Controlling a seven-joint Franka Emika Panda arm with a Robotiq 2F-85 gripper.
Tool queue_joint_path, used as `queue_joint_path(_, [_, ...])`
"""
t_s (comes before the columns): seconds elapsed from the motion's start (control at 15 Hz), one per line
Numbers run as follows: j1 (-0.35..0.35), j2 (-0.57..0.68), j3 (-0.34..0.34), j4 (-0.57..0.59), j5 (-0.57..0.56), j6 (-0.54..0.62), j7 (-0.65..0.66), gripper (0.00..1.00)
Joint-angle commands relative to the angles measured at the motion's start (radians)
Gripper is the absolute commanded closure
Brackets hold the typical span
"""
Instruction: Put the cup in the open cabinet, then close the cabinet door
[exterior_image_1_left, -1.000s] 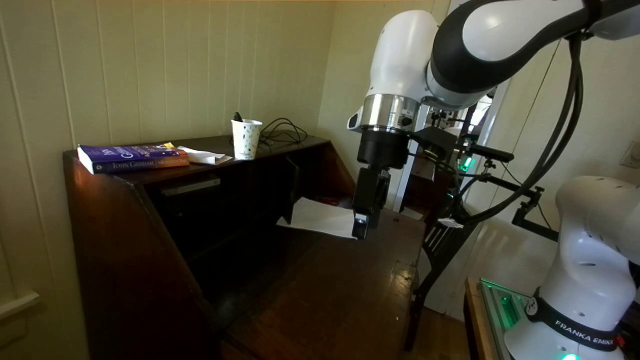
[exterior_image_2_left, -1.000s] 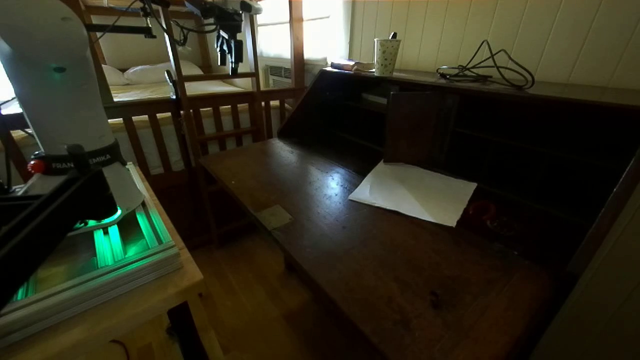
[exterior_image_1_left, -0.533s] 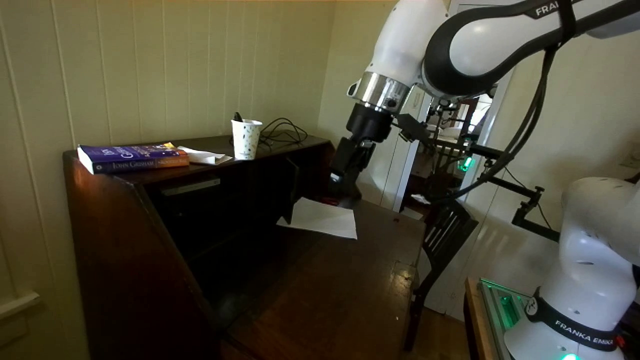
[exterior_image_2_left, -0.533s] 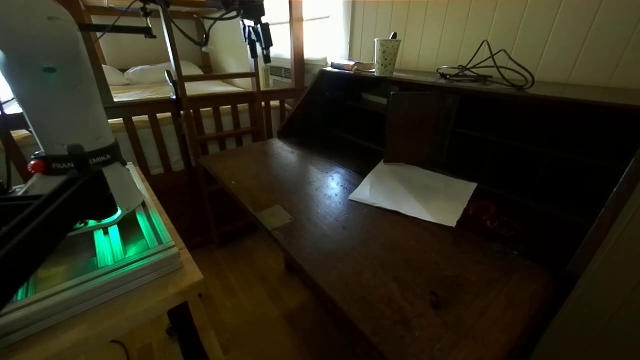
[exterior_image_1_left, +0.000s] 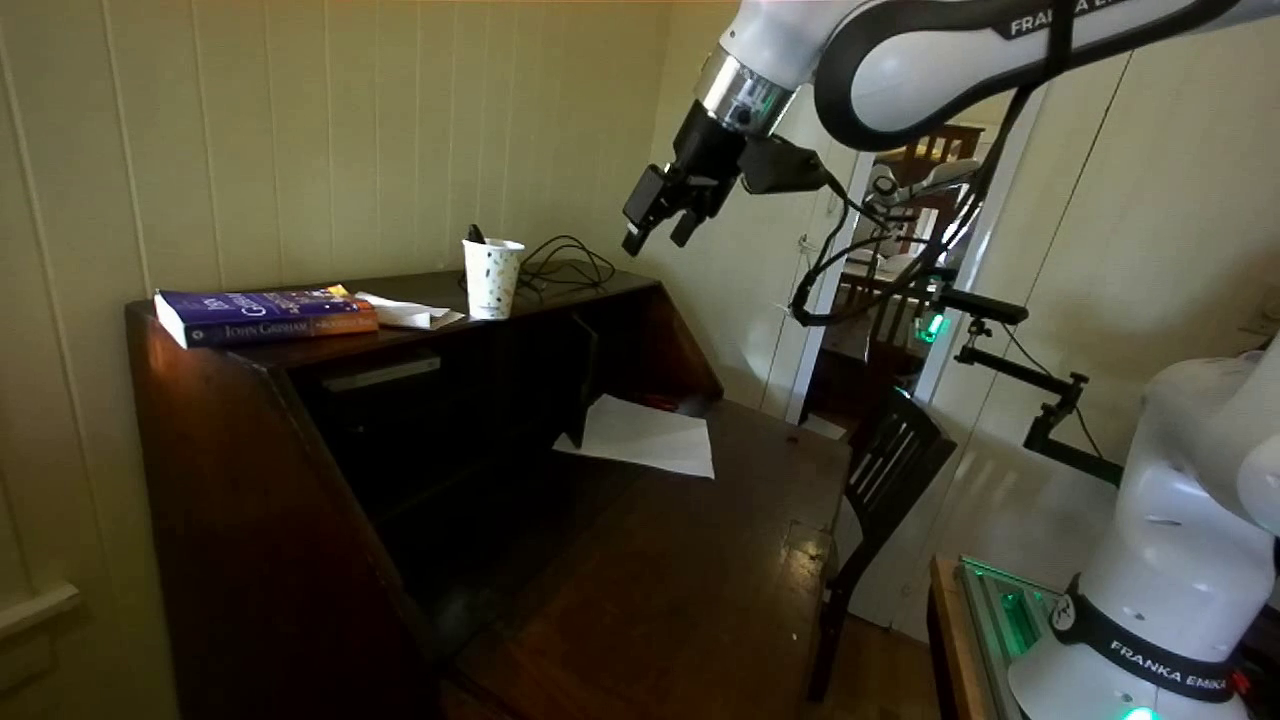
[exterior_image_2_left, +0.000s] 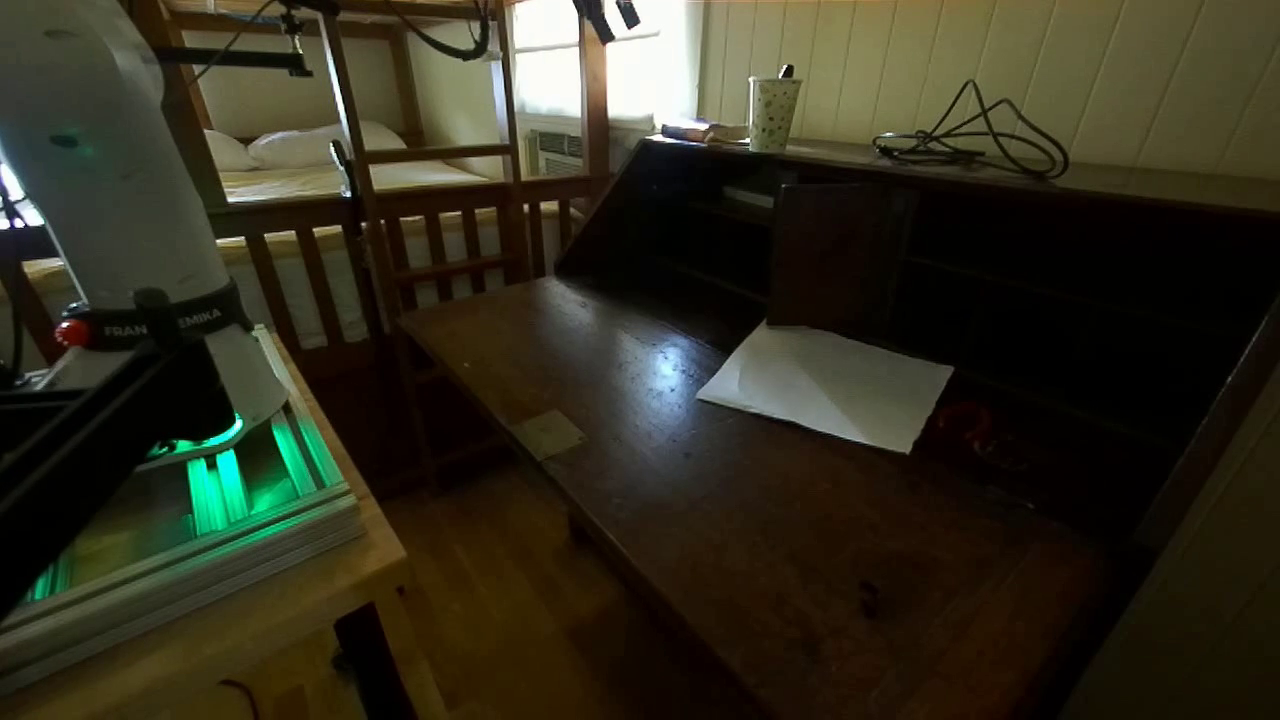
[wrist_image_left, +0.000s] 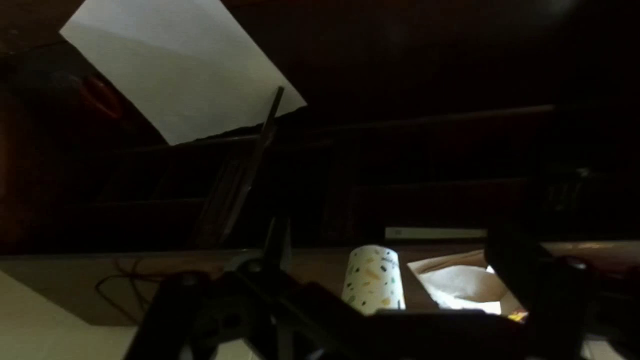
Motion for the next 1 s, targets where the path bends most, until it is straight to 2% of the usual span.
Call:
queue_joint_path(0.0, [0.011,0.015,-0.018,0.035,-0.001,-0.025,0.005,0.0])
queue_joint_path(0.2, [0.019,0.052,-0.026,0.093,0.0,-0.062,0.006,0.0])
queue_joint_path(0.6, [0.013,0.089,-0.029,0.132,-0.024,-0.049,0.027,0.0])
queue_joint_path(0.93, [-0.008,0.202,-0.052,0.286,-0.083,-0.053,0.186,0.0])
